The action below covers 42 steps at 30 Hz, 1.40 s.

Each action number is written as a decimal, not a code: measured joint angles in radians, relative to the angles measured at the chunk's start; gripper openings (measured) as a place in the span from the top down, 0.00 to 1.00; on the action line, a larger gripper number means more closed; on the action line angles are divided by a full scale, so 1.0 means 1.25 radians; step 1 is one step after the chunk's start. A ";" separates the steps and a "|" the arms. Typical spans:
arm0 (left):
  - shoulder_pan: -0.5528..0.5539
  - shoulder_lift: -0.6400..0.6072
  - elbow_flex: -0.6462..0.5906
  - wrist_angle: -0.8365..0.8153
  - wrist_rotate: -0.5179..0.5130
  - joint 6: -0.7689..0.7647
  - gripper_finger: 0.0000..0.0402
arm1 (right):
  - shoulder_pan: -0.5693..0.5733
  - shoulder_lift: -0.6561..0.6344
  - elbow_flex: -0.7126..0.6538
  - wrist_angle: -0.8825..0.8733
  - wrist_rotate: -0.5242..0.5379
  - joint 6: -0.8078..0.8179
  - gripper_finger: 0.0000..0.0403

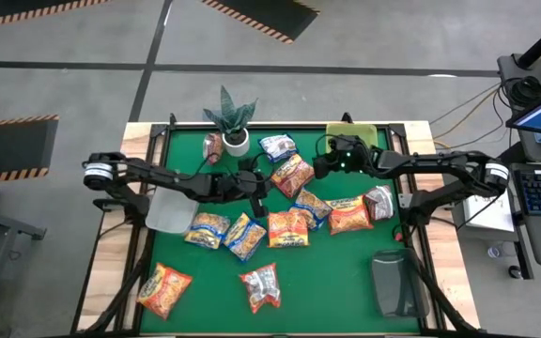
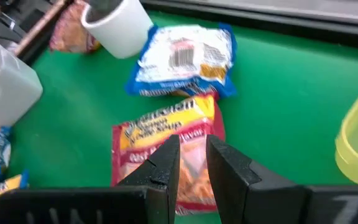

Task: Sort Maruchan noodles
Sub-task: Put the red noodle pack into the yellow bin

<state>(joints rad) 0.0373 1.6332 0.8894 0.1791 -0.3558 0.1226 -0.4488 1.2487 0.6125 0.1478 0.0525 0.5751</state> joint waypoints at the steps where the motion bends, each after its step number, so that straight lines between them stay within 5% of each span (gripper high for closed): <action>1: 0.000 0.012 0.000 0.011 0.000 0.000 1.00 | 0.001 0.002 0.000 0.004 0.000 0.000 0.83; 20: 0.003 0.130 -0.001 0.160 -0.012 0.003 1.00 | 0.001 0.014 0.000 0.044 0.001 0.009 0.82; 25: 0.003 0.130 -0.001 0.163 -0.080 0.003 1.00 | 0.001 0.014 0.000 0.042 0.001 0.038 0.73; 34: 0.004 0.130 -0.001 0.163 -0.085 -0.023 0.99 | 0.001 0.014 0.000 0.042 -0.003 0.094 0.54; 42: 0.011 0.166 -0.001 0.231 -0.073 -0.019 0.98 | 0.005 0.014 0.000 0.034 -0.025 0.100 0.50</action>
<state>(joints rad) 0.0508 1.8411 0.8886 0.4674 -0.4470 0.0995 -0.4427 1.2655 0.6121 0.1909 0.0212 0.7006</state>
